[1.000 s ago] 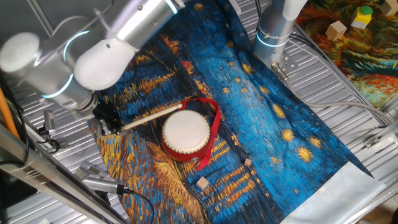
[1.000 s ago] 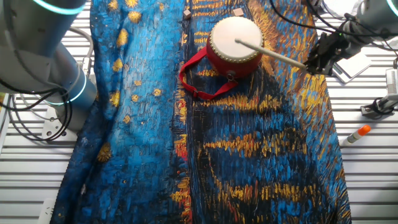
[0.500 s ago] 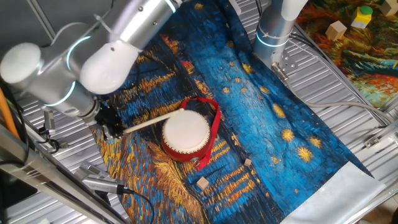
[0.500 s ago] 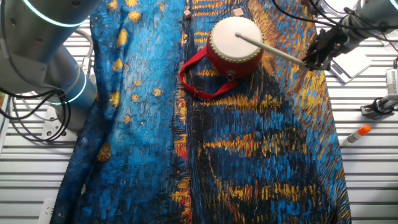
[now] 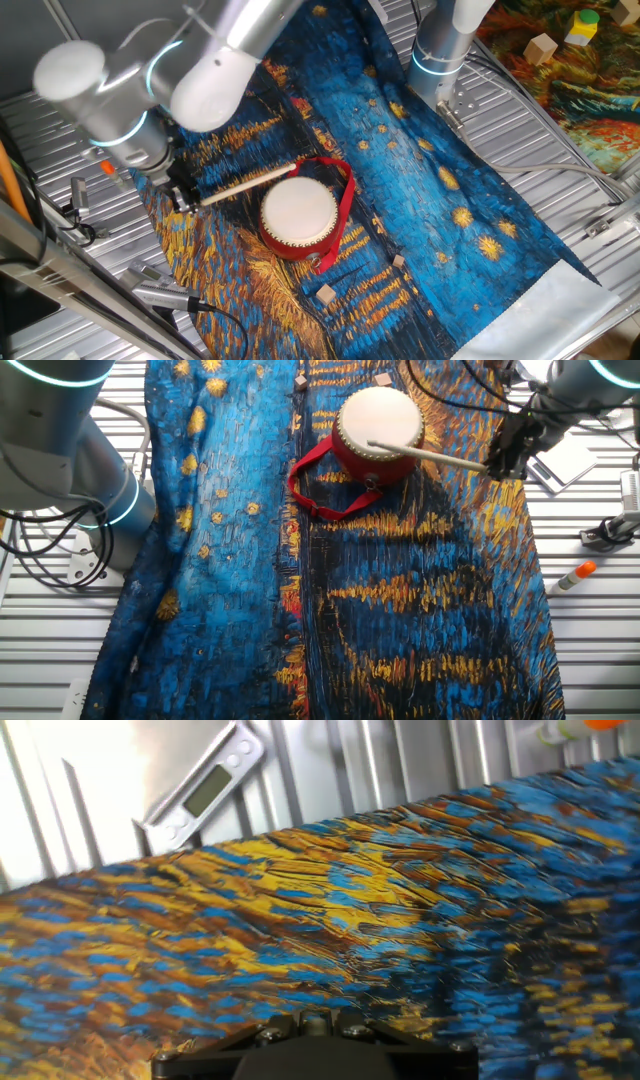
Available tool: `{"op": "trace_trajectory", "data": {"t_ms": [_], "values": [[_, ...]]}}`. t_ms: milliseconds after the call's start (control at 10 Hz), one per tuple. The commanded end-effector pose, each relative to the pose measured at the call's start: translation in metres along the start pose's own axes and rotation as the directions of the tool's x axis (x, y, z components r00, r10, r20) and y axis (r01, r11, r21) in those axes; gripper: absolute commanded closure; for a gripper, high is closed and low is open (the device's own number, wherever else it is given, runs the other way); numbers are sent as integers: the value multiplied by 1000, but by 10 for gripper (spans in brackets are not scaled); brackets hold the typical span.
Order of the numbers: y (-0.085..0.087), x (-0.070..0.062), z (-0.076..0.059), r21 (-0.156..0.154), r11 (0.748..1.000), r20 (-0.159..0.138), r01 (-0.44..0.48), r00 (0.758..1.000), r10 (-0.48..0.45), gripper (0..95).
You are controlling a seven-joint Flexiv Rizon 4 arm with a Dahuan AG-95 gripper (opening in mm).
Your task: Play the drum
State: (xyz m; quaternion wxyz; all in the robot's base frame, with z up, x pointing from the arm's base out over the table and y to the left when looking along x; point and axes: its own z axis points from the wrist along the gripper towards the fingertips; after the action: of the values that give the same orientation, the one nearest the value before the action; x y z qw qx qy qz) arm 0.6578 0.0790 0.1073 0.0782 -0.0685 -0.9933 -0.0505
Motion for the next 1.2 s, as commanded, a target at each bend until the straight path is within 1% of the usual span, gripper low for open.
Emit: {"op": "trace_trajectory", "data": {"t_ms": [100,500,700,800,900,1000,1200], "values": [[0,-3,-1,2,999,-13,-53,999,53,950],[5,-3,2,2,997,-3,-82,997,82,950],[4,-4,2,17,995,0,-97,995,97,950],[4,-4,2,31,993,-7,-112,994,113,950],[4,-4,2,54,992,-11,-114,993,115,950],[3,-4,3,61,992,-14,-113,993,114,950],[3,-4,3,64,992,-17,-107,994,108,950]]}}
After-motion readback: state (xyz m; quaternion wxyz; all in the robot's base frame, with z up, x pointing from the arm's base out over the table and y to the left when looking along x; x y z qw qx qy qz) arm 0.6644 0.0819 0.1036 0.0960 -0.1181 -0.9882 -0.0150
